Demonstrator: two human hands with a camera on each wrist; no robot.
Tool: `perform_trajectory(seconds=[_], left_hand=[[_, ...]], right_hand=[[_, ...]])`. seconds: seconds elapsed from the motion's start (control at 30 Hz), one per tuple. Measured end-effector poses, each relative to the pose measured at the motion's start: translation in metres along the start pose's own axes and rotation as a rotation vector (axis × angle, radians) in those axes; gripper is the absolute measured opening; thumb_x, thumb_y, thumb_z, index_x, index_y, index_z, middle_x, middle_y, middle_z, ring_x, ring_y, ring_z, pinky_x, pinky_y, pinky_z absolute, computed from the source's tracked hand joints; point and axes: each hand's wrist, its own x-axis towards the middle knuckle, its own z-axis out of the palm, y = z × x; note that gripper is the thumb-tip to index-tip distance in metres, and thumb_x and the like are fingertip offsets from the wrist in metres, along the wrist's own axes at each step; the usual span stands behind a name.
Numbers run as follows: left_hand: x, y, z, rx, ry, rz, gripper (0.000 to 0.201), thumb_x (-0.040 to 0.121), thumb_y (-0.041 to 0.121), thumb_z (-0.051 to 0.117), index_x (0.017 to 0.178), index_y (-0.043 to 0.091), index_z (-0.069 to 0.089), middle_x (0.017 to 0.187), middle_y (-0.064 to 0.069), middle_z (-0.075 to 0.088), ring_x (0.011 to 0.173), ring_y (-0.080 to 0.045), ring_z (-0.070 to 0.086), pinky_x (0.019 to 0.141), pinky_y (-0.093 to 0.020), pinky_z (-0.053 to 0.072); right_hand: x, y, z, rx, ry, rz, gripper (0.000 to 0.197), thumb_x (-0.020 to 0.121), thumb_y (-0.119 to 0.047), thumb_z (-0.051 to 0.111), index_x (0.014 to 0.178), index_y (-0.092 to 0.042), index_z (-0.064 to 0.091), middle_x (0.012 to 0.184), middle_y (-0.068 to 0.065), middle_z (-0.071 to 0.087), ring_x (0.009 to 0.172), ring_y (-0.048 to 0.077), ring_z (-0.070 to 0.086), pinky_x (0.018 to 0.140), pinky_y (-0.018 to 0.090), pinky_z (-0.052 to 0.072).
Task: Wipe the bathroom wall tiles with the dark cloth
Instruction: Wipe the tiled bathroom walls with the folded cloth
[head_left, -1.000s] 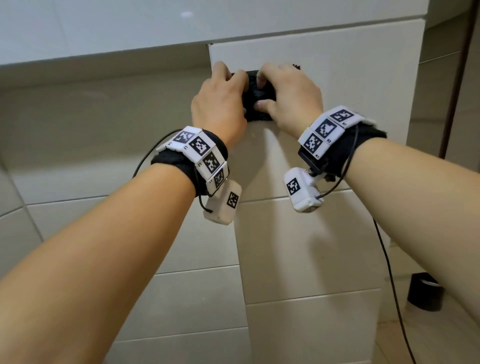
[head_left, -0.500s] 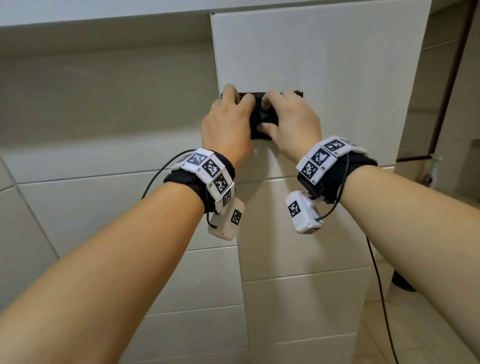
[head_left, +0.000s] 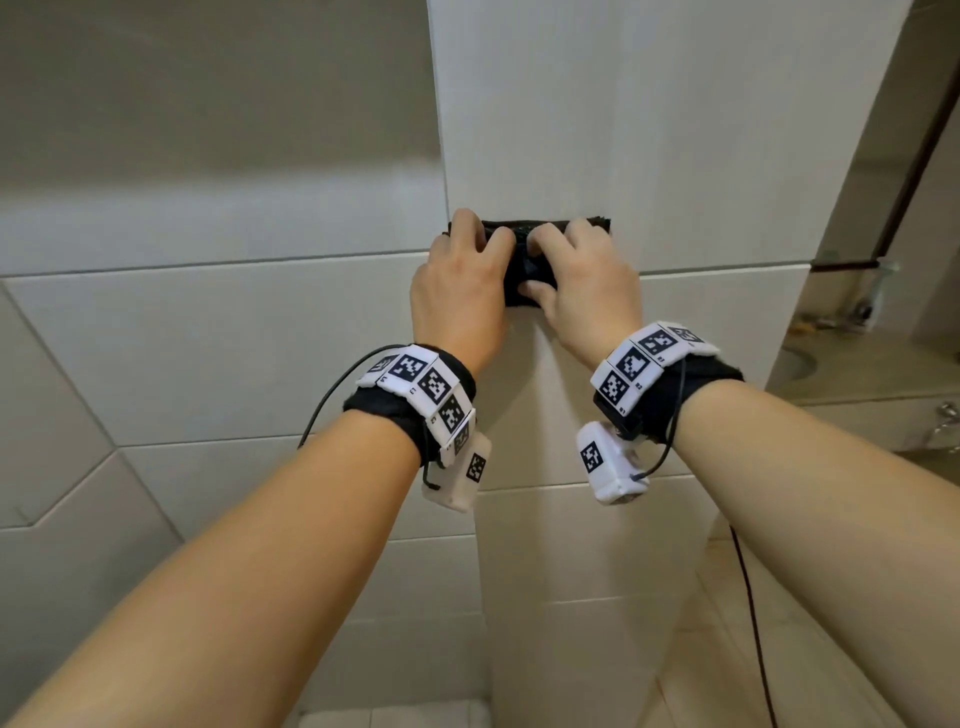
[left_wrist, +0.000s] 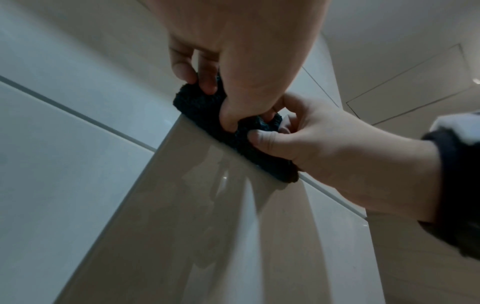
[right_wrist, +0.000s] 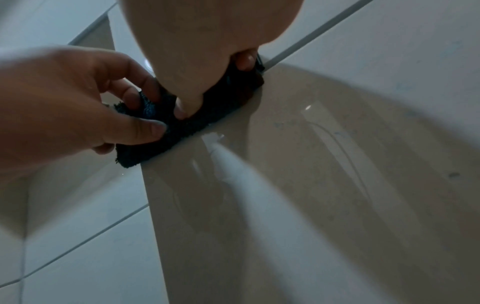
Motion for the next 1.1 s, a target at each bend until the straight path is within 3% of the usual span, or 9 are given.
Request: perform_trajectory(seconds=[0.23, 0.43, 0.67, 0.93, 1.1], left_hand=[[0.001, 0.003, 0.004, 0.052, 0.045, -0.018, 0.024, 0.073, 0.002, 0.067, 0.092, 0.014, 0.057, 0.099, -0.011, 0.053, 0.069, -0.029, 0.048, 0.050, -0.034, 0.029], [0.003, 0.010, 0.007, 0.114, 0.072, -0.034, 0.024, 0.071, 0.000, 0.065, 0.088, 0.013, 0.056, 0.096, -0.011, 0.053, 0.065, -0.028, 0.045, 0.048, -0.032, 0.026], [0.008, 0.032, 0.013, 0.121, 0.066, -0.023, 0.022, 0.072, -0.001, 0.062, 0.087, 0.013, 0.055, 0.094, -0.012, 0.052, 0.064, -0.030, 0.046, 0.048, -0.031, 0.024], [0.019, 0.088, 0.033, 0.052, 0.086, -0.005, 0.021, 0.072, -0.001, 0.063, 0.087, 0.012, 0.056, 0.093, -0.012, 0.052, 0.062, -0.025, 0.038, 0.048, -0.031, 0.023], [0.031, 0.143, 0.052, 0.007, 0.097, 0.026, 0.021, 0.071, 0.000, 0.064, 0.084, 0.013, 0.057, 0.092, -0.011, 0.054, 0.062, -0.022, 0.033, 0.047, -0.030, 0.023]], right_hand=[[0.001, 0.006, -0.004, -0.037, 0.010, -0.059, 0.031, 0.085, -0.032, 0.068, 0.112, -0.021, 0.056, 0.101, 0.005, 0.054, 0.097, 0.028, 0.051, 0.060, 0.036, 0.043], [0.003, 0.012, -0.006, -0.066, 0.005, -0.101, 0.029, 0.086, -0.031, 0.068, 0.111, -0.022, 0.056, 0.100, 0.003, 0.055, 0.097, 0.027, 0.053, 0.058, 0.034, 0.033], [0.000, 0.036, -0.014, -0.068, 0.006, -0.115, 0.030, 0.085, -0.030, 0.069, 0.112, -0.023, 0.056, 0.100, 0.002, 0.055, 0.097, 0.026, 0.053, 0.057, 0.033, 0.033], [-0.007, 0.095, -0.038, -0.092, -0.002, -0.111, 0.030, 0.087, -0.032, 0.067, 0.113, -0.023, 0.055, 0.101, 0.002, 0.054, 0.097, 0.026, 0.052, 0.057, 0.034, 0.038], [-0.015, 0.150, -0.062, -0.107, -0.016, -0.089, 0.029, 0.087, -0.030, 0.065, 0.112, -0.022, 0.054, 0.101, 0.005, 0.055, 0.096, 0.030, 0.054, 0.062, 0.041, 0.048]])
